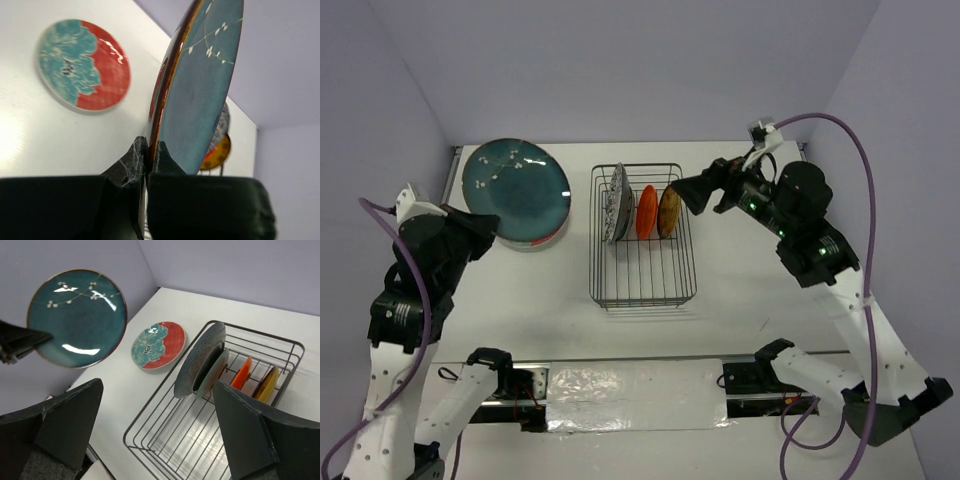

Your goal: Unload the plates from the dish rack

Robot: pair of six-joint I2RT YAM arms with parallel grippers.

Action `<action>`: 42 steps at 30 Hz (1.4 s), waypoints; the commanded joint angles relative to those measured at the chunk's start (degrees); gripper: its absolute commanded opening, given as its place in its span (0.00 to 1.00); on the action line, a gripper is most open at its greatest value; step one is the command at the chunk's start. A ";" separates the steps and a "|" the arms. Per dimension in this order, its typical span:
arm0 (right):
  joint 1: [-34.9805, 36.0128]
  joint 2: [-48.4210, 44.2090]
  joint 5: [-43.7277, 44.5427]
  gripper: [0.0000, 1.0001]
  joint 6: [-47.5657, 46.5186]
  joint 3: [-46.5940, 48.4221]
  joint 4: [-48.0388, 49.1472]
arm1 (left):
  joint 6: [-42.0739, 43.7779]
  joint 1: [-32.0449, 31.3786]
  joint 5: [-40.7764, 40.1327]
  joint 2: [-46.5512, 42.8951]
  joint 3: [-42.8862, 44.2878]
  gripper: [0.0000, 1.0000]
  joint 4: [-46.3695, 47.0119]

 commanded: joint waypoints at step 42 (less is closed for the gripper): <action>0.19 -13.40 -1.36 1.00 -6.61 -15.93 -4.54 | -12.75 25.24 26.25 46.01 -27.61 0.55 62.05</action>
